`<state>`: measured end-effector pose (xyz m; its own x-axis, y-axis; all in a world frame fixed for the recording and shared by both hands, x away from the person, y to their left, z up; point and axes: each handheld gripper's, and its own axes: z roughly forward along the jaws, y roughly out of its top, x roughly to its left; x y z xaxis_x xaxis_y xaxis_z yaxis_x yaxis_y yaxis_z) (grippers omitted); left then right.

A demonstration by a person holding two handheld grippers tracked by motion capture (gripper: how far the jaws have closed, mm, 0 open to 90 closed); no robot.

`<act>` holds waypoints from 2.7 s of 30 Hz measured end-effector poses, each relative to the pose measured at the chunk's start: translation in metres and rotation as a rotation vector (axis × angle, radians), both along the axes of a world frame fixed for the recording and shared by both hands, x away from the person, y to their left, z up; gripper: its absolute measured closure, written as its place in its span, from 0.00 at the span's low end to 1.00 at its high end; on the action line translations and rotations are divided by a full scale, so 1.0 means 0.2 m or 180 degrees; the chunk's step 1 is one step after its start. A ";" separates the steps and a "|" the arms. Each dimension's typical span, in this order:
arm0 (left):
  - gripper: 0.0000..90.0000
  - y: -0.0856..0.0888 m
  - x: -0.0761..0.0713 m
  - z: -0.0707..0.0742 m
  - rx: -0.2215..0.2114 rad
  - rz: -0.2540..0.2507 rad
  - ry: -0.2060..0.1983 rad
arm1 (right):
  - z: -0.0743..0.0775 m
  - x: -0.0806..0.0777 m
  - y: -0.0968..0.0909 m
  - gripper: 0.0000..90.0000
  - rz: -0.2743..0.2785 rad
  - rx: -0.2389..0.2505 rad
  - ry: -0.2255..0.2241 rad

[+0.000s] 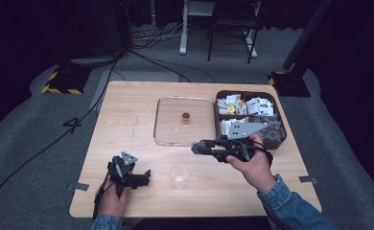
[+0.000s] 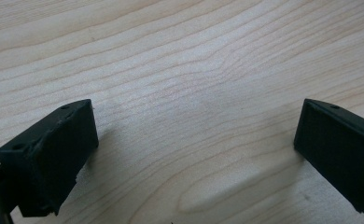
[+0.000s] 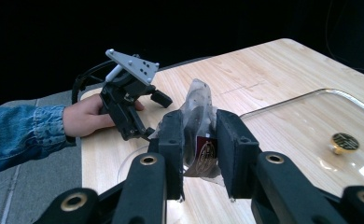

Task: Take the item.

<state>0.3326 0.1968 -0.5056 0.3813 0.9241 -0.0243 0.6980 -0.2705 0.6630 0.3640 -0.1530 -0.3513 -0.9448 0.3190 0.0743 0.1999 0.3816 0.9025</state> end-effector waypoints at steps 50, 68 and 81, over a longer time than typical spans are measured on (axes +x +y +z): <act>0.00 0.00 0.00 0.00 -0.0001 -0.0002 0.0000 | -0.33 -0.06 0.30 0.46 0.0387 -0.0428 0.0136; 0.00 0.00 0.00 0.00 -0.0004 -0.0003 -0.0001 | -0.19 -0.08 0.14 0.33 0.0184 -0.0241 0.0067; 0.00 0.00 0.00 0.00 -0.0001 -0.0003 0.0000 | -0.13 -0.08 -0.09 0.29 -0.0105 -0.0250 0.0007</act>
